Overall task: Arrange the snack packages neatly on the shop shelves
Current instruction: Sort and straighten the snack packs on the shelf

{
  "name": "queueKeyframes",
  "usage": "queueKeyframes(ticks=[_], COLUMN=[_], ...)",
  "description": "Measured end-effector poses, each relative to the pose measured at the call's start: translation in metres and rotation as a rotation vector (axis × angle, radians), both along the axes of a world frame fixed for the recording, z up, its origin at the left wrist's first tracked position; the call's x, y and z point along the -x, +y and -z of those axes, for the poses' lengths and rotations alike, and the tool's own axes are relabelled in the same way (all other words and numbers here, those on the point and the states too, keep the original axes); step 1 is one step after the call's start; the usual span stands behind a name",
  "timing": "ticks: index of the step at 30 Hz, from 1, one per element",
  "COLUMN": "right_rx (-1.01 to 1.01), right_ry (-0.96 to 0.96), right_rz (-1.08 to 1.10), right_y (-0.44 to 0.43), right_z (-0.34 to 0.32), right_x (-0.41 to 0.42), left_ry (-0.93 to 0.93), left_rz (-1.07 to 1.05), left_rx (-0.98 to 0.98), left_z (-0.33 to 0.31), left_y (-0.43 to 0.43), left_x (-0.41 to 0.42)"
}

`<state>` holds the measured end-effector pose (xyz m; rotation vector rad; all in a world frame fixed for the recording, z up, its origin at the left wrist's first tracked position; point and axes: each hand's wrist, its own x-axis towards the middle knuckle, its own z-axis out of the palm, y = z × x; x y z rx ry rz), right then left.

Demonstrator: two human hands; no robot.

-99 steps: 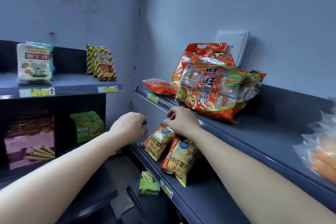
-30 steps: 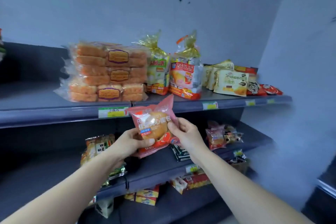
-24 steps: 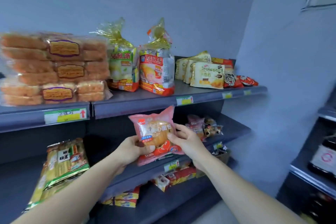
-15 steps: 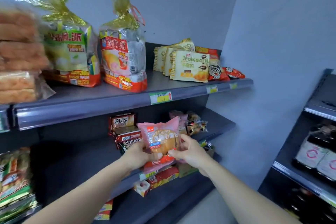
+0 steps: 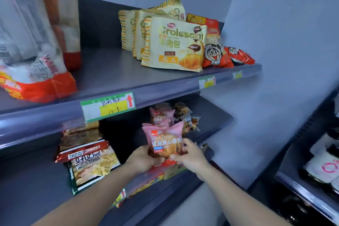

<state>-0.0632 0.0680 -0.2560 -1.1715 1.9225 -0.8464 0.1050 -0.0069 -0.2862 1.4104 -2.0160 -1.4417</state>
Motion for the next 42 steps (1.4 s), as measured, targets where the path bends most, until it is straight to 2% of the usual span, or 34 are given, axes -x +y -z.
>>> queueKeyframes(ticks=[6,11,17,22,29,37,42], right_rx=[-0.055,-0.116,-0.134,-0.126,-0.150,-0.212,-0.196], right_ry=[0.099,0.222,0.300,0.331,0.355,0.346,0.411], right_rz=[-0.101,-0.254,-0.369,-0.410,-0.456,-0.438,-0.416], right_y=[-0.059,-0.103,-0.137,-0.153,-0.171,-0.165,-0.144], right_z=[0.037,0.064,0.089,0.103,0.107,0.102,0.090], right_x=[0.052,0.085,0.113,0.117,0.121,0.121,0.123], left_ry=[-0.194,-0.213,-0.134,-0.231,-0.223,-0.408,-0.428], left_rz=[-0.122,-0.211,-0.408,-0.437,-0.497,-0.537,-0.513], left_rx=[0.085,0.102,0.097,0.096,0.094,0.059,0.067], left_z=[0.043,0.086,0.087,0.099,0.104,0.092,0.072], left_y=[-0.043,-0.073,-0.077,-0.092,-0.101,-0.076,-0.051], left_x=[0.049,0.084,0.106,0.115,0.121,0.123,0.114])
